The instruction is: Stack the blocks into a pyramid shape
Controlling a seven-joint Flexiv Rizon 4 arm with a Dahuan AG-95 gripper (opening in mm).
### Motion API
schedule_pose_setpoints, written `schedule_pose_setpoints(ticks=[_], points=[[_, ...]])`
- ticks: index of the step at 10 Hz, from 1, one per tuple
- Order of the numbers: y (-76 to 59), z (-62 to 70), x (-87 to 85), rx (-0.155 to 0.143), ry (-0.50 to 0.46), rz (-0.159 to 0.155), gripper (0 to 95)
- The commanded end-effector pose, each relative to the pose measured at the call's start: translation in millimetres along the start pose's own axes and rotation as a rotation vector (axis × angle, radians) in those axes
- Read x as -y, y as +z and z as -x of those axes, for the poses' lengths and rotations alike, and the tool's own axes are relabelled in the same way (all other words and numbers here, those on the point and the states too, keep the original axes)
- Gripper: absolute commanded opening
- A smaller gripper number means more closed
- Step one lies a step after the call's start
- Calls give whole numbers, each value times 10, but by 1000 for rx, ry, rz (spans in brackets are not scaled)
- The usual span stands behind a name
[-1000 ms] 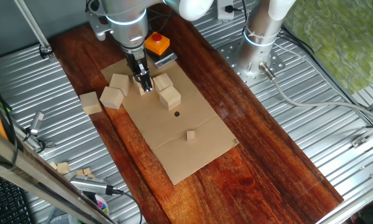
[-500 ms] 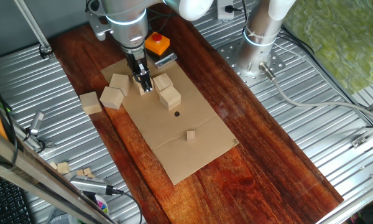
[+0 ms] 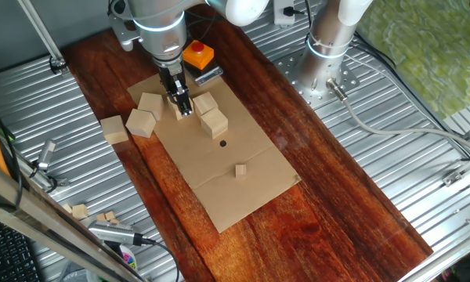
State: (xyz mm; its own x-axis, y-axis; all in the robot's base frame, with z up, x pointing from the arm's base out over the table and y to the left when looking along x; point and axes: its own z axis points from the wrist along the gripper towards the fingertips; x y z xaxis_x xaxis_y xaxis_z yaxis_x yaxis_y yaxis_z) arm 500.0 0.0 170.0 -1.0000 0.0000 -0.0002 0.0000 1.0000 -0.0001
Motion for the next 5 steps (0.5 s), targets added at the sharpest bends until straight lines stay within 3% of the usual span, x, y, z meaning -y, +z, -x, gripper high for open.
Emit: schedule_pose_setpoints(ticks=[1, 2, 5], points=[[0, 0, 0, 0, 0, 0, 950], [0, 0, 0, 3, -228, 24, 0], [0, 0, 0, 3, -230, 23, 0]])
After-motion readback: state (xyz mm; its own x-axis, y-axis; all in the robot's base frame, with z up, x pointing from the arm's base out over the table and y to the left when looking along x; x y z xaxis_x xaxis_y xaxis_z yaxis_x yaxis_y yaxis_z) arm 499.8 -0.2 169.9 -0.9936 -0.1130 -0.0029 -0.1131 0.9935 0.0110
